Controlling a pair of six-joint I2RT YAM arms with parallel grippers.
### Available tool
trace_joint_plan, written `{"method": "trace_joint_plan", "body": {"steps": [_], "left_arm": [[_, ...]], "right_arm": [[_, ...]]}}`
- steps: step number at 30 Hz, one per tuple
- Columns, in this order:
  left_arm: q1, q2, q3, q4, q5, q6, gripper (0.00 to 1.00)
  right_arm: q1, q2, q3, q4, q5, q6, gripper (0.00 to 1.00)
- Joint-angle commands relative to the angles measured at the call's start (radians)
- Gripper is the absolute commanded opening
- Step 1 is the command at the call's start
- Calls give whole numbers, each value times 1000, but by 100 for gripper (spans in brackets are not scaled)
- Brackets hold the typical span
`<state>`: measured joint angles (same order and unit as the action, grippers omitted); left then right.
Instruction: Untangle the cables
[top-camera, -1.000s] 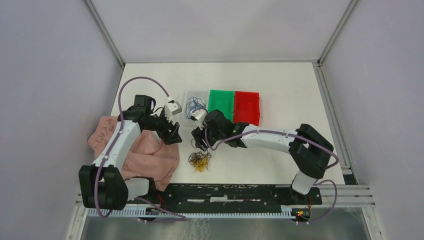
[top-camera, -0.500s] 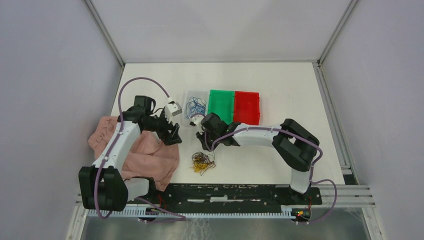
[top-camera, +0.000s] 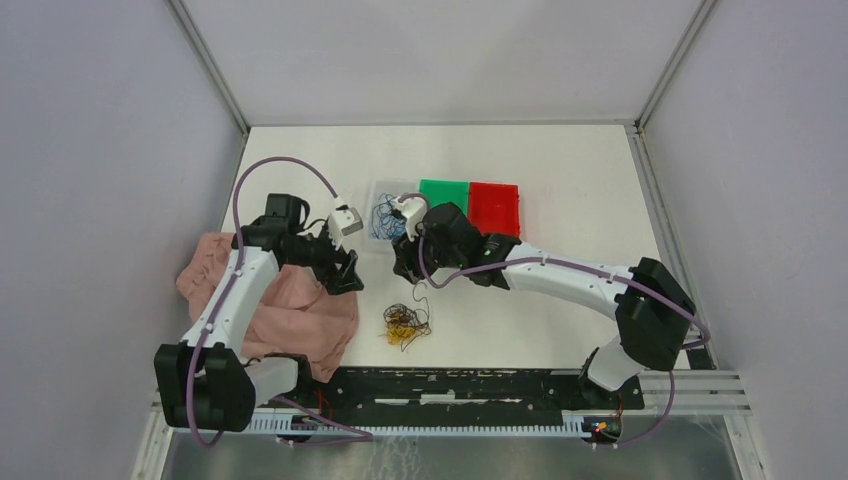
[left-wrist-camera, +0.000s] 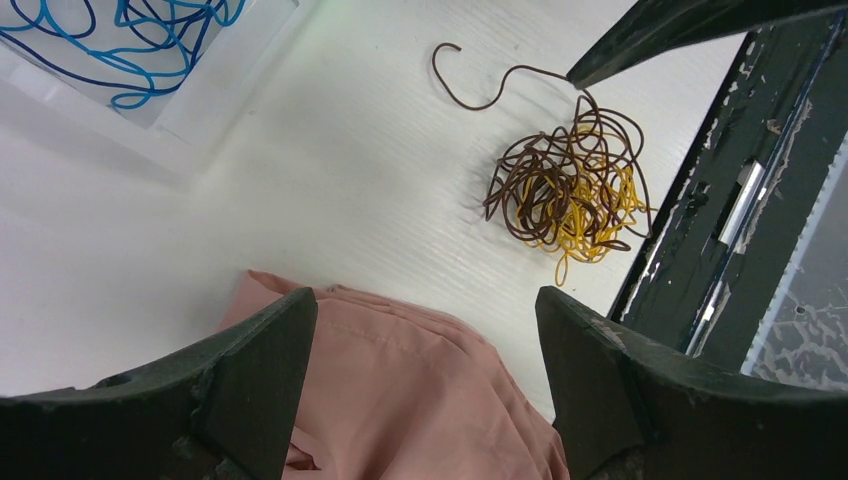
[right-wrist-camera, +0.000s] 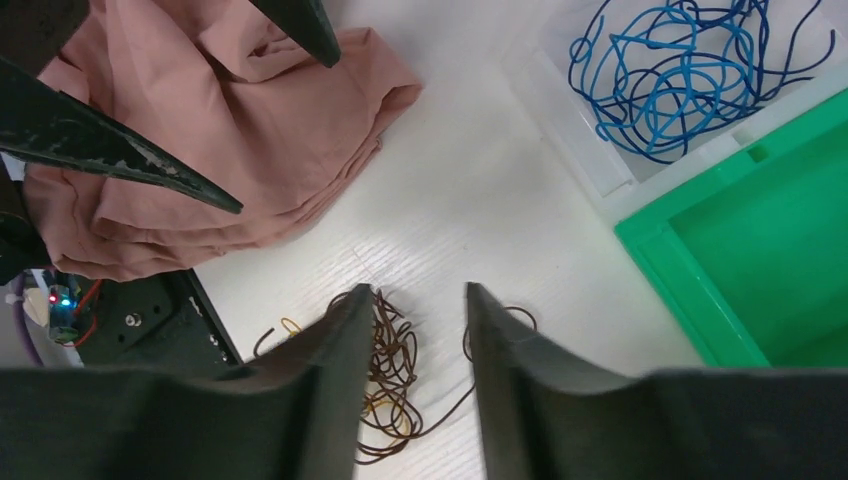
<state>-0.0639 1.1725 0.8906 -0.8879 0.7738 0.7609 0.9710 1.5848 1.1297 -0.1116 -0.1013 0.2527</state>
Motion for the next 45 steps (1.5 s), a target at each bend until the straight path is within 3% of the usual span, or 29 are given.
{"method": "trace_joint_plan", "body": {"steps": [1, 5, 16, 22, 25, 28, 36, 40, 45], "left_arm": [[0, -33, 33, -12, 59, 41, 87], [-1, -31, 38, -11, 60, 40, 87], [0, -47, 40, -9, 57, 29, 87], [0, -59, 52, -9, 41, 30, 87], [-1, -59, 54, -9, 46, 29, 87], [-2, -60, 60, -9, 53, 29, 87], [-25, -107, 117, 34, 83, 9, 87], [-60, -118, 193, -20, 78, 1, 86], [-85, -190, 180, -38, 204, -29, 85]], "right_arm": [[-1, -32, -93, -27, 62, 46, 57], [-2, -55, -200, 2, 46, 93, 59], [-4, 78, -244, 131, -5, 249, 48], [-12, 137, -222, 163, -30, 288, 30], [-15, 93, -216, 163, -13, 282, 16], [-17, 2, -207, 161, 7, 257, 11], [-16, -226, -182, 232, -89, 230, 7], [-14, -278, -174, 272, -122, 253, 8], [-13, -296, -181, 418, -141, 361, 8]]}}
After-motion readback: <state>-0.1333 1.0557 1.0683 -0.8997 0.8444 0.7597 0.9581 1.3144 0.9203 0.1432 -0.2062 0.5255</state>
